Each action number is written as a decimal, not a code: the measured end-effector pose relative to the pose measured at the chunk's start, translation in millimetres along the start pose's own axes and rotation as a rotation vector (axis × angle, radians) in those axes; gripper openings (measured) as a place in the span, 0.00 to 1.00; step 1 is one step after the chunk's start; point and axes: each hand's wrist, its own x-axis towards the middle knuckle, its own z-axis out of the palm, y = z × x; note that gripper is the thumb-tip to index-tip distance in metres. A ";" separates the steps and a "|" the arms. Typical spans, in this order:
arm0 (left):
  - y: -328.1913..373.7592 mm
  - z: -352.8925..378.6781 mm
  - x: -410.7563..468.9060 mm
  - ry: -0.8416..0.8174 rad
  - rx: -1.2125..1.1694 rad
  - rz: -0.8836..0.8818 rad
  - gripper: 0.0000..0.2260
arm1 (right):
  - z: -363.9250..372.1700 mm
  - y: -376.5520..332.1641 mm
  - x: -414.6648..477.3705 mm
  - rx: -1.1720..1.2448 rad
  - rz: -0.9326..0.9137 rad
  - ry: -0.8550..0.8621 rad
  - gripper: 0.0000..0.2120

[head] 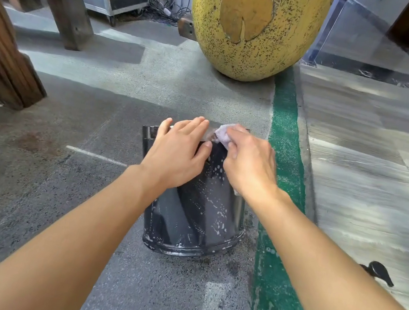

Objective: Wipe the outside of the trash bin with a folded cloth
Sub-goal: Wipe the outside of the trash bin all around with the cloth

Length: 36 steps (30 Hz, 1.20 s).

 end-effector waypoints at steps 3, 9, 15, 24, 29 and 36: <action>4.2 -0.5 1.8 -0.004 -0.024 0.004 0.25 | 7.2 8.5 -4.3 -0.029 0.025 -0.015 0.14; 7.9 -0.3 8.0 -0.021 -0.002 -0.057 0.18 | 22.5 39.8 -44.4 -0.048 0.011 -0.156 0.18; 13.4 2.1 10.0 -0.073 0.098 -0.070 0.21 | 34.6 70.6 -123.6 -0.055 0.107 -0.322 0.18; 20.1 -3.5 -4.8 -0.069 0.078 -0.006 0.27 | 24.8 75.0 -167.7 -0.023 0.225 -0.383 0.20; -11.5 -14.5 -26.8 0.017 0.043 -0.051 0.28 | 16.2 65.8 -155.5 0.040 0.195 -0.274 0.19; -24.2 -20.1 -37.7 -0.031 -0.073 -0.121 0.27 | 9.5 44.9 -134.2 0.175 0.190 -0.140 0.15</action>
